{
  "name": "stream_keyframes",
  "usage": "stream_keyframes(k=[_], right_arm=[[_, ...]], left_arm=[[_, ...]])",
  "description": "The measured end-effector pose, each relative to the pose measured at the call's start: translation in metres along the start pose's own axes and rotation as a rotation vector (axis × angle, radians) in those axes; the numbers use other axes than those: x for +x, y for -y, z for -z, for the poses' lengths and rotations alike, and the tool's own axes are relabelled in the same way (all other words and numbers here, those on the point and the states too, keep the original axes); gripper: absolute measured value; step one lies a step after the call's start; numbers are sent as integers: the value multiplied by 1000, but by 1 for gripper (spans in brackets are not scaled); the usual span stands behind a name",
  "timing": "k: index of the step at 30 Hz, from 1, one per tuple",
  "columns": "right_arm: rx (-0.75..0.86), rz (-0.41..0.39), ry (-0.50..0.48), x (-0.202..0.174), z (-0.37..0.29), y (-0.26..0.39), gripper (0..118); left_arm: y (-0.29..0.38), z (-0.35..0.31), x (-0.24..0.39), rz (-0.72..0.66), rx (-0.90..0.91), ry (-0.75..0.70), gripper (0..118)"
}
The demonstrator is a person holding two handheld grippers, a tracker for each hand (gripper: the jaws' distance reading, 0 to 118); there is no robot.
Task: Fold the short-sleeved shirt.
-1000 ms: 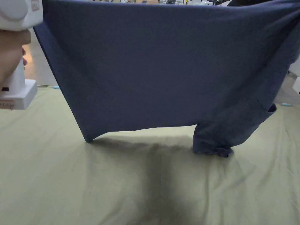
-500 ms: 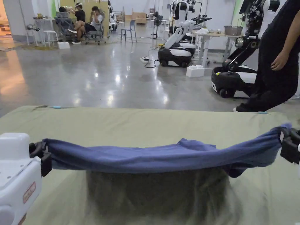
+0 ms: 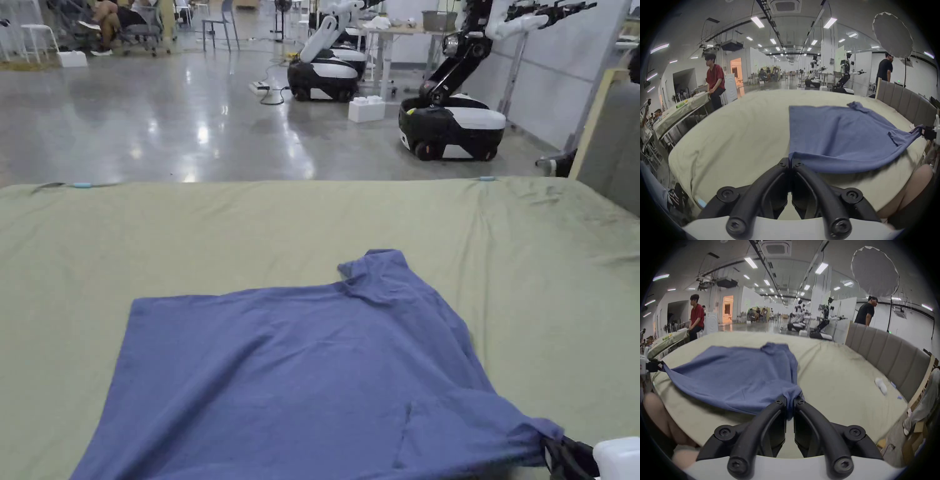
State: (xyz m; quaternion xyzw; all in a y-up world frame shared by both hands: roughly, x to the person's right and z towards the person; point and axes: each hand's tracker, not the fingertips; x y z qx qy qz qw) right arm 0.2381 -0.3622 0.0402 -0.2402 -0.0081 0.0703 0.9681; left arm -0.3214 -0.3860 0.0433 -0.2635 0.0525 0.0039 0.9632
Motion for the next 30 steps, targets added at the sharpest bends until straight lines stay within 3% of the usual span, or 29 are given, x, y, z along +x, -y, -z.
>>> stream_keyframes(k=[4,5,6,7,8,9,10,15,19,20,21,22,23,24,25,26,27,28,30], right_arm=[[-27,-20,25,-7,11,26,11],[-34,-3,36,-4,14,31,13],[-37,10,38,-5,14,33,18],[-28,18,59,-7,10,33,35],[-2,18,75,-9,6,32,77],[22,11,86,-9,1,29,108],[52,18,103,-11,-6,25,118],[226,52,107,-21,-54,8,118],[165,7,56,-36,-73,7,118],[121,-16,45,-40,-74,11,118],[104,-22,38,-44,-73,13,118],[95,-21,6,-46,-75,18,117],[105,-22,18,-49,-77,23,97],[113,-29,48,-52,-79,27,46],[105,-12,66,-52,-74,30,3],[112,44,77,-46,-78,34,3],[69,82,22,-41,-77,34,3],[37,89,24,-40,-75,34,3],[47,26,49,-43,-70,31,3]], left_arm=[[16,6,4,-1,17,-4,4],[17,4,3,-24,60,-13,22],[16,2,3,-36,77,-29,51],[13,0,1,-52,78,-32,94],[10,-3,0,-80,65,-26,118],[6,-8,-2,-114,52,-15,118],[1,-20,-6,-149,84,11,118],[-27,-85,-12,-123,363,-7,118],[-24,-117,-8,-54,334,6,118],[-17,-125,-3,-16,340,6,116],[-12,-128,1,29,348,3,95],[-4,-127,6,82,344,-33,49],[4,-124,9,112,320,-96,0],[13,-122,9,92,303,-88,0],[17,-117,5,20,252,16,0],[20,-109,4,0,182,21,0],[26,-105,5,-6,169,-4,0],[29,-104,6,1,160,-5,0],[30,-92,4,52,126,-32,0]])
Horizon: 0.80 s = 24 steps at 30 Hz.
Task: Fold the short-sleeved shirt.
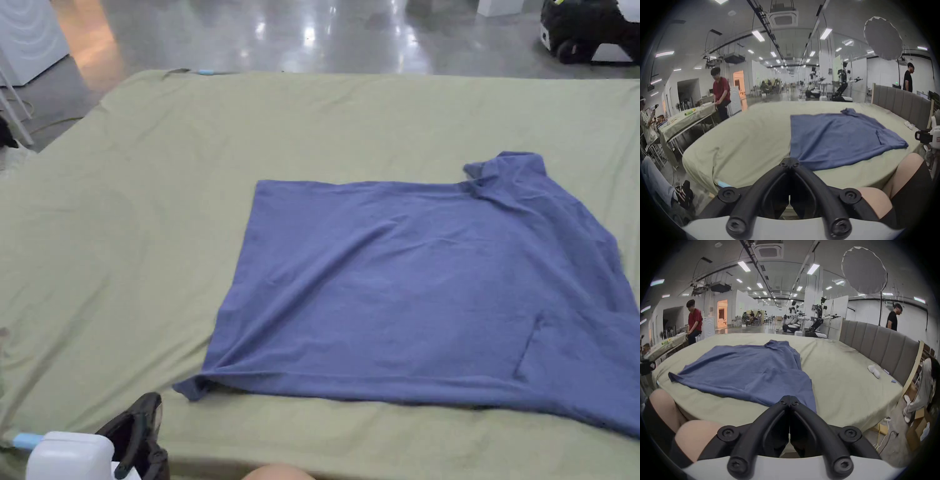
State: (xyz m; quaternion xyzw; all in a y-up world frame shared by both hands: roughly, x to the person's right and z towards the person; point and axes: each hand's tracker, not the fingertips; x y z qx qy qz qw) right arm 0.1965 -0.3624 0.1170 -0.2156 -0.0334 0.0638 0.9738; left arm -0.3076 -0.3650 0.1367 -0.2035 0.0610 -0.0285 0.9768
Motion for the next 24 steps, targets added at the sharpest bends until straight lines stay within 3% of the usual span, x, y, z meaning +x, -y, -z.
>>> stream_keyframes(k=[3,7,8,9,11,12,15,18,19,20,21,22,24], right_arm=[[-3,-21,-17,-5,1,2,3],[-14,18,-18,-2,11,4,3],[-16,26,-15,-1,13,4,3],[-18,30,-16,1,15,4,3],[-20,33,-8,3,18,5,3],[-21,31,-7,6,19,5,3],[-33,48,-6,11,22,7,3],[-43,68,-3,14,25,10,3],[-45,63,0,9,25,6,3],[-47,63,0,7,26,6,3],[-50,60,-3,6,27,6,3],[-52,57,-6,5,27,6,3],[-56,57,-13,3,25,4,3]], left_arm=[[0,22,-3,0,-31,7,0],[-11,64,-10,-76,-157,70,0],[-10,74,-10,-81,-162,68,11],[-10,81,-10,-84,-164,54,35],[-9,90,-10,-95,-183,70,106],[-9,97,-8,-76,-228,95,109],[-3,105,1,-7,-257,87,109],[3,106,4,9,-248,116,94],[4,106,5,2,-237,123,94],[4,108,7,5,-236,115,63],[4,108,9,21,-231,100,17],[5,104,10,24,-181,97,2],[4,107,16,42,-256,153,2]])
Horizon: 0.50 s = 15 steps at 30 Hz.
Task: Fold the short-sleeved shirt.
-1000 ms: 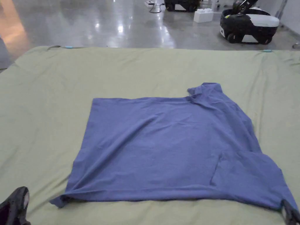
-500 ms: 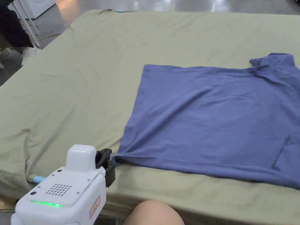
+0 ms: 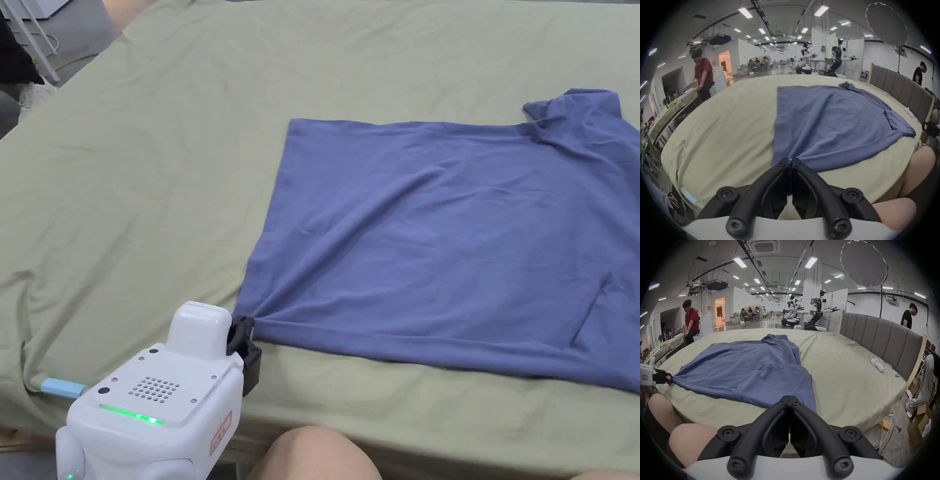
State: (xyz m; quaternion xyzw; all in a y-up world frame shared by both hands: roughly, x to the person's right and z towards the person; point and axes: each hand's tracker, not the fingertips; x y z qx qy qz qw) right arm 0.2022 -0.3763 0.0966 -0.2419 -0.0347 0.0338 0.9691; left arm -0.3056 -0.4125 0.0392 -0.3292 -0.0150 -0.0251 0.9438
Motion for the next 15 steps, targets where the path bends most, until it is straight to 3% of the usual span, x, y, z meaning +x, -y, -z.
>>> stream_keyframes(k=[4,9,15], right_arm=[[7,-14,-4,-2,-1,-3,3],[-19,-25,3,12,16,-12,3],[-157,72,-17,65,69,-12,3]], left_arm=[[1,-8,4,30,22,-20,2],[-12,-33,-4,-65,72,3,2],[-32,-44,1,-51,92,13,2]])
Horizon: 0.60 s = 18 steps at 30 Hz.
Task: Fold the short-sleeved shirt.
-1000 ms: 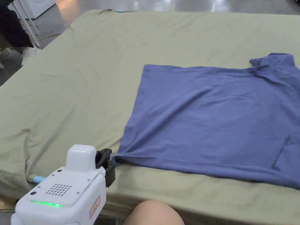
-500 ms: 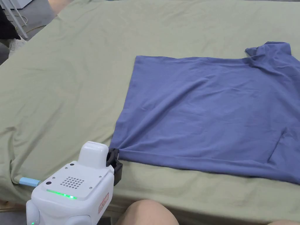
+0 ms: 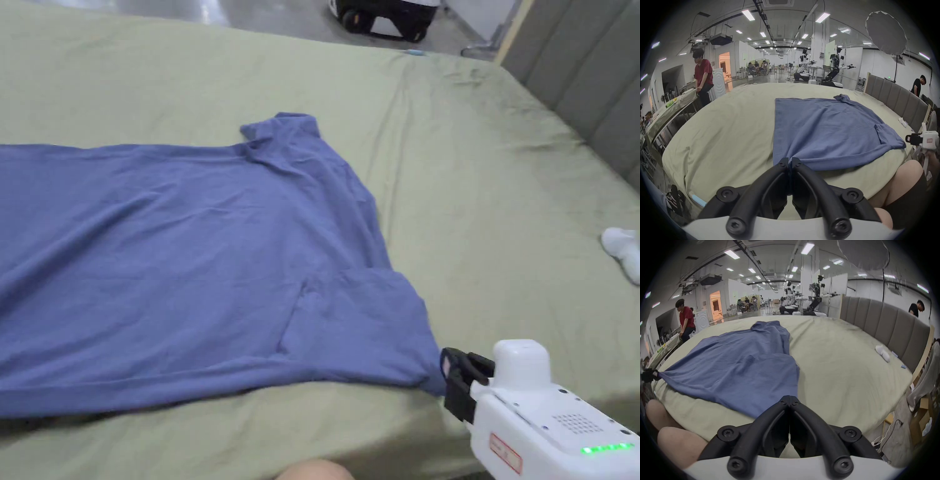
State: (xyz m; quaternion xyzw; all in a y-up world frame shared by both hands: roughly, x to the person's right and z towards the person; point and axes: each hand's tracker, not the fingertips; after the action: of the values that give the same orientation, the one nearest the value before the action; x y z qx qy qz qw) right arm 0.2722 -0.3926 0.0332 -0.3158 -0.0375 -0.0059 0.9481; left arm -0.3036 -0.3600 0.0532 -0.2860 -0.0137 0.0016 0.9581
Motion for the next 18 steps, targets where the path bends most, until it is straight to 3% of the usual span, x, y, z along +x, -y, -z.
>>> stream_keyframes(k=[2,3,4,5,6,8,13,16,17,18], right_arm=[[-2,-3,-2,7,6,-2,5],[-12,2,-11,10,9,-3,13],[-30,16,-21,11,11,-2,33],[-37,23,-30,12,11,-3,65],[-42,22,-44,11,10,-3,82],[-35,18,-70,8,6,-2,96],[-67,-3,-104,2,14,2,99],[-181,-13,-50,0,28,3,100],[-207,14,-79,1,29,2,78],[-205,25,-138,1,29,2,48]], left_arm=[[-2,0,3,12,-6,3,2],[-3,1,6,15,-8,3,2],[-4,2,8,14,-13,2,2],[-4,2,9,12,-16,2,2],[-4,2,10,10,-18,3,2],[-6,2,12,9,-22,0,2],[-8,2,16,15,-25,-3,2],[-9,4,15,15,-29,-5,2],[-9,4,15,15,-28,-5,2],[-9,3,15,14,-29,-3,2]])
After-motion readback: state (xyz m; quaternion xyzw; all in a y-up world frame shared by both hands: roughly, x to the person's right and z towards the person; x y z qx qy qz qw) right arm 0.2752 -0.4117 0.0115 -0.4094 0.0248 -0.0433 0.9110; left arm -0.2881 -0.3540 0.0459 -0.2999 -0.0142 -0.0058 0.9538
